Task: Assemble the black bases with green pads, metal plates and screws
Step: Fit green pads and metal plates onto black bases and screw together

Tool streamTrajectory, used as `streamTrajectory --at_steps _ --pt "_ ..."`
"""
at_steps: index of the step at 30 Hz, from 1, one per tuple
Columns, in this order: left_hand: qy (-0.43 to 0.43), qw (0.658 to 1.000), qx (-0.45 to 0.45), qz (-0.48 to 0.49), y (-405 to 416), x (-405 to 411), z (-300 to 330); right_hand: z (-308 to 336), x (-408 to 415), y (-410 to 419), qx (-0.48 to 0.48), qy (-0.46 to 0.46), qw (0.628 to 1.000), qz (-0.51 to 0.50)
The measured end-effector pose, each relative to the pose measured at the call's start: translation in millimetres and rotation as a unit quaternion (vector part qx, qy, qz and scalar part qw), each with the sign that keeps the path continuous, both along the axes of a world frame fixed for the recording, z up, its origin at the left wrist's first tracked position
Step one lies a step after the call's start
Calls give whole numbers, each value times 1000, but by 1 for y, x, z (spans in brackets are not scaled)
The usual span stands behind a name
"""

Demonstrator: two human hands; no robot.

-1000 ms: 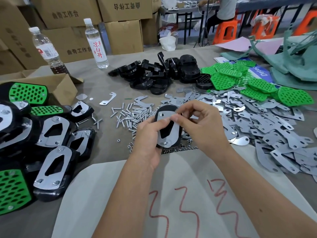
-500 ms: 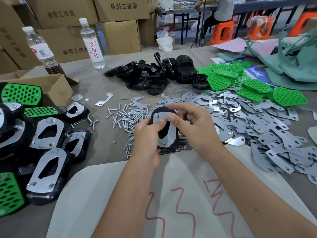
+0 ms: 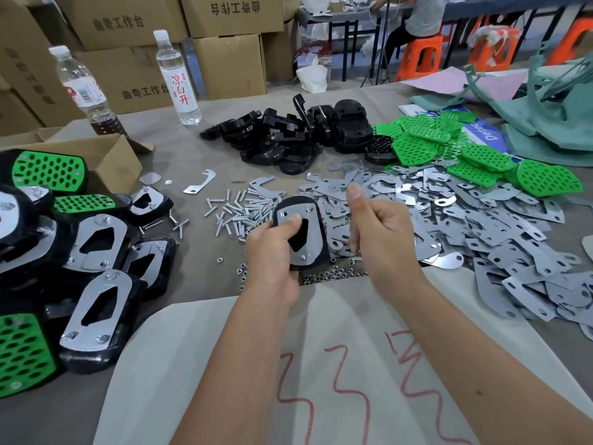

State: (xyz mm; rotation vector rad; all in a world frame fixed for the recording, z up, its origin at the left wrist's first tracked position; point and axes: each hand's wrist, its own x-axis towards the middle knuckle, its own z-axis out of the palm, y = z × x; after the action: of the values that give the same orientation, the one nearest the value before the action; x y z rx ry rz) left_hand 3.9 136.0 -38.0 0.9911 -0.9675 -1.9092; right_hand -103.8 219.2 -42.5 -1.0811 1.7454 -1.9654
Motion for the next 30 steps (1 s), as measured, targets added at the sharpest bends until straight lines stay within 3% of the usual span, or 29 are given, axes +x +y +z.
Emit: streamTrajectory --at_steps 5,9,18,20,23,25,30 --pt "-7 1000 -15 2 2 -1 1 4 5 -3 32 11 998 62" --pt "-9 1000 -4 13 1 1 2 2 1 2 -5 12 1000 8" --pt "25 998 12 64 -3 8 12 5 -5 6 42 78 995 54" --pt "32 996 7 82 -8 13 15 3 -15 8 114 175 975 81" --pt "40 995 -3 97 -14 20 15 6 -26 9 235 322 911 112" --pt "40 994 1 98 -17 22 14 8 -30 11 282 354 884 117" --pt "7 998 3 65 -15 20 11 10 -26 10 319 378 862 111"
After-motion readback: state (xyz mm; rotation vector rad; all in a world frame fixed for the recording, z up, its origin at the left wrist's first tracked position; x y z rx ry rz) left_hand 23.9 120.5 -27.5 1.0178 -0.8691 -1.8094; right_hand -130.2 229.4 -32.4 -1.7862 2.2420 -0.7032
